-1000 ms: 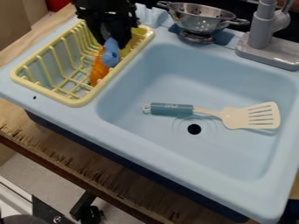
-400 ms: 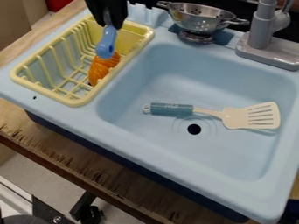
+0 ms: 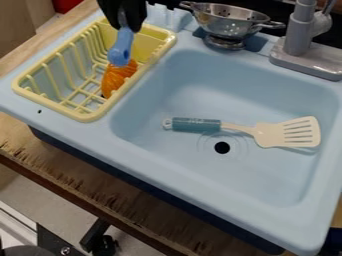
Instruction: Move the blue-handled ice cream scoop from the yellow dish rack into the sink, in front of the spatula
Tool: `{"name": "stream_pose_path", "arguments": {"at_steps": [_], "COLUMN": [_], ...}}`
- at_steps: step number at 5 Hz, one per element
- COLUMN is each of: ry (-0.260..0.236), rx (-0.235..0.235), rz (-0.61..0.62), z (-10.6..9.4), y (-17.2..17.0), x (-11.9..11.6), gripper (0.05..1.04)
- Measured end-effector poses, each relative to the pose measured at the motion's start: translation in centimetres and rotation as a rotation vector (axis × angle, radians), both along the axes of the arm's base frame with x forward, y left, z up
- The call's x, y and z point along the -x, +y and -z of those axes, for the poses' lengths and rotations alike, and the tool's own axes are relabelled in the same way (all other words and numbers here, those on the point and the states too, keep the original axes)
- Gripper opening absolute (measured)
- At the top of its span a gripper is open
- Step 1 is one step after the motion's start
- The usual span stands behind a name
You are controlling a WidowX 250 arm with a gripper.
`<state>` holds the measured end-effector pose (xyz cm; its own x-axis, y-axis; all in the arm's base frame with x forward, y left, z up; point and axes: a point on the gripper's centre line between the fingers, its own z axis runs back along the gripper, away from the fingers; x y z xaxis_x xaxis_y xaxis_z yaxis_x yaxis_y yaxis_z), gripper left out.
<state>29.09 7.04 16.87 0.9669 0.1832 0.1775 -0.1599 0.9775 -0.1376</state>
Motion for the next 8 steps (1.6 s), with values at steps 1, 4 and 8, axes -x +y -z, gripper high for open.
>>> {"name": "stream_pose_path", "arguments": {"at_steps": [1, 4, 8], "ry": [-0.01, 0.017, 0.048], "rx": [0.001, 0.042, 0.053], "rz": [-0.054, -0.429, -0.035], "z": [-0.2, 3.2, 9.4], "y": [-2.1, -8.6, -18.9], "x": [0.8, 2.8, 3.5], "gripper": [0.288, 0.288, 0.288]}}
